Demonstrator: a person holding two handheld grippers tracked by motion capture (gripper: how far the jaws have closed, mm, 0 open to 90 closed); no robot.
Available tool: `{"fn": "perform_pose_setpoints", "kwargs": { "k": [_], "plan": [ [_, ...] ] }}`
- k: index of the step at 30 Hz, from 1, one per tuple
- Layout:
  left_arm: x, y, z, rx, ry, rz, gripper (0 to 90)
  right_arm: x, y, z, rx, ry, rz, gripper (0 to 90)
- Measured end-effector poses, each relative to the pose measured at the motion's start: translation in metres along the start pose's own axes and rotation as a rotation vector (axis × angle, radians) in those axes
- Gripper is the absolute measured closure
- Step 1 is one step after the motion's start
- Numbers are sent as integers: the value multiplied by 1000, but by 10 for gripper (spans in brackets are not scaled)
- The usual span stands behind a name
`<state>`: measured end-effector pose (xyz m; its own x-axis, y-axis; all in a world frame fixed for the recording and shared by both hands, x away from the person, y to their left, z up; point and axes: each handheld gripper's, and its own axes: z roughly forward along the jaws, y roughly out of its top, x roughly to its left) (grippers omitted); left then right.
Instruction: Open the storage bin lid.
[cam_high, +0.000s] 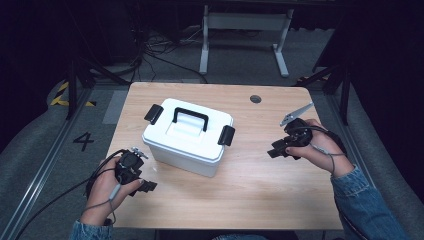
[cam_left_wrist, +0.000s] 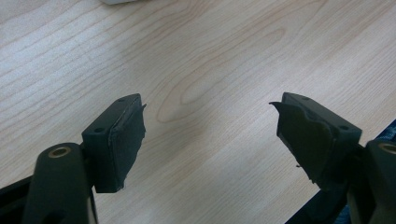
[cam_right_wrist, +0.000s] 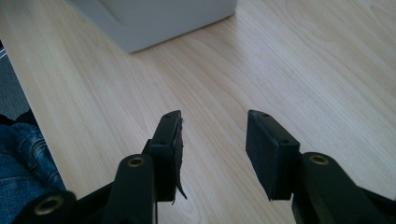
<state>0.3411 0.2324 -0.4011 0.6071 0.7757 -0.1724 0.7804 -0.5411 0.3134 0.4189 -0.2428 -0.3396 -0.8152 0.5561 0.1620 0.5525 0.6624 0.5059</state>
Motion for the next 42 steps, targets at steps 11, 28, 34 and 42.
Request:
{"fn": "perform_pose_setpoints", "kwargs": {
  "k": [11, 28, 34, 42],
  "plan": [
    [0, -2, 0, 2, 1, -5, 241, 10, 36, 0, -33, 12, -40, 613],
    [-1, -16, -1, 5, 8, -19, 240, 26, 106, 10, -93, 69, -102, 624],
    [-2, -19, -1, -7, 21, -15, 240, 29, 125, 22, -97, 85, -119, 618],
    [-4, -23, -1, -20, 16, 9, 240, 31, 145, 39, -104, 101, -130, 615]
  ]
}}
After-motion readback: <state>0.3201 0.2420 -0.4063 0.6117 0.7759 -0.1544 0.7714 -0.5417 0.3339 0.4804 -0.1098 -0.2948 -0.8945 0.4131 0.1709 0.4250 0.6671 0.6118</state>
